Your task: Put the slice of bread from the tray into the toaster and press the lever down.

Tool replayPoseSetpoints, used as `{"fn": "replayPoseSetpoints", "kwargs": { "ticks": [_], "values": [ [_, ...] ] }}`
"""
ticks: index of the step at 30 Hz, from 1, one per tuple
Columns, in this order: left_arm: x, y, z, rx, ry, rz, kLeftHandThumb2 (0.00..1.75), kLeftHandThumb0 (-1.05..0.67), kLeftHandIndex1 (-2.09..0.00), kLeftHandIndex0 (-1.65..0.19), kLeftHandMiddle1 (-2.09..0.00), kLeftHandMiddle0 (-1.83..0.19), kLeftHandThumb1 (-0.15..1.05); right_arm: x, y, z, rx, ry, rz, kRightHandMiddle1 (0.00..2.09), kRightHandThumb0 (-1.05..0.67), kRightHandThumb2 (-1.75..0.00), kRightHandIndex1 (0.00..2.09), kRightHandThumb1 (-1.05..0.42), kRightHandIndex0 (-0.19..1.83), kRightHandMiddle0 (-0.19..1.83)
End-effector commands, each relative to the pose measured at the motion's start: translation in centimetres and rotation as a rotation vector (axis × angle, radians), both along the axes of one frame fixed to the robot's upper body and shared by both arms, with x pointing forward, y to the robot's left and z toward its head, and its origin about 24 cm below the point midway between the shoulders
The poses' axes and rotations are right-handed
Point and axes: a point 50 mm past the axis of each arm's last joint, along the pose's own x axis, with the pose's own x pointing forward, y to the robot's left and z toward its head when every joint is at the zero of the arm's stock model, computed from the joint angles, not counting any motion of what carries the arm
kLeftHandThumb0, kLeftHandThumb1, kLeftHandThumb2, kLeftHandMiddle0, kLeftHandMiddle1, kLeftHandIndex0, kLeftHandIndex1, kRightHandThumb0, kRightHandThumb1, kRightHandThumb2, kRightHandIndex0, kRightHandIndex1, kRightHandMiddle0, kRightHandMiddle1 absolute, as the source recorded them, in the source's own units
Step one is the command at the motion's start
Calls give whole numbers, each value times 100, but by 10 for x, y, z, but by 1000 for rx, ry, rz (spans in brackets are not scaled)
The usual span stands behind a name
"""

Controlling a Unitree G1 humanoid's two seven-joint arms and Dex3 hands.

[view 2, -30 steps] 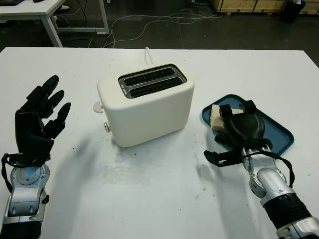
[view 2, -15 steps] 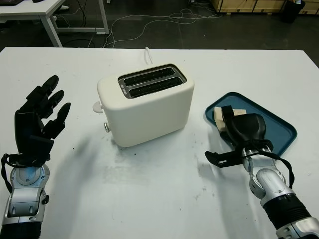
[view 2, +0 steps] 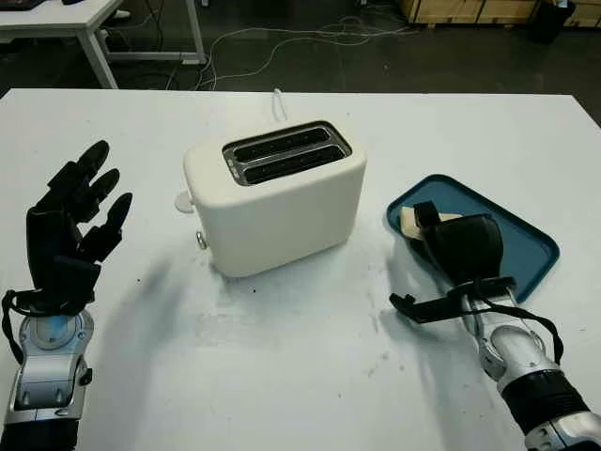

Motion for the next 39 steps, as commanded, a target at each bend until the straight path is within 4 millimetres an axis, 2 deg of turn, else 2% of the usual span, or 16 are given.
{"fn": "replayPoseSetpoints", "kwargs": {
  "ticks": [1,3,6,14,17,19,24,26,29,32,33,34,35,36,37,39],
  "values": [
    [-1,1,-1,3,1,0,24,-68,0,-49,0,-58,92,2,-4,7,60,-22,14,175,-59,-100,175,-92,144,20],
    [-1,1,-1,5,0,1,24,-68,0,-49,0,-58,92,3,-5,12,92,6,15,175,-62,-100,175,-92,122,22],
    [-1,1,-1,4,-5,2,24,-69,0,-50,-1,-60,92,3,-7,18,102,5,26,175,-63,-96,175,-92,111,25],
    [0,1,0,7,-7,2,24,-68,0,-50,-1,-60,92,6,-16,38,36,-66,9,175,-57,-90,175,-92,123,20],
    [0,1,1,2,-11,0,24,-68,0,-50,-1,-60,92,10,-25,61,21,-136,8,175,-54,-89,175,-92,126,4],
    [0,0,0,-4,-9,0,23,-67,0,-50,-1,-60,92,12,-31,80,1,-196,6,175,-54,-80,175,-92,125,1],
    [-1,0,1,18,-2,10,24,-69,0,-50,-1,-60,92,21,-38,127,69,-196,27,175,-54,-64,175,-92,83,14],
    [-1,0,1,21,-5,12,25,-69,0,-50,-1,-61,92,22,-41,142,101,-224,93,158,-47,-43,175,-92,55,30],
    [-1,1,0,8,-4,10,24,-69,0,-50,-1,-61,92,26,-43,165,188,-201,129,126,-46,-39,175,-92,38,50],
    [-1,1,0,9,-4,10,24,-69,0,-50,-1,-60,92,30,-43,188,280,-167,196,62,-48,-38,162,-92,43,84],
    [-1,1,0,13,-5,14,24,-70,0,-50,-1,-60,92,31,-42,194,299,-148,202,54,-51,-40,136,-92,46,87],
    [-1,2,0,13,-5,16,24,-70,0,-51,-1,-61,92,32,-41,201,337,-122,230,56,-53,-42,130,-92,47,86],
    [-1,2,-1,13,-5,16,24,-71,-1,-51,-1,-61,92,34,-40,207,373,-102,259,35,-53,-42,100,-92,60,87],
    [-1,2,-1,12,-4,14,24,-71,-1,-51,-1,-61,92,35,-38,213,402,-94,298,23,-52,-41,88,-92,68,91],
    [-1,2,-1,11,-5,12,24,-71,0,-51,-1,-61,92,37,-35,220,426,-79,321,20,-52,-39,108,-92,67,98],
    [-1,2,-1,8,-5,8,23,-69,0,-50,-1,-60,92,40,-28,230,466,-39,355,124,-52,-39,161,-92,73,74]
  ]
}}
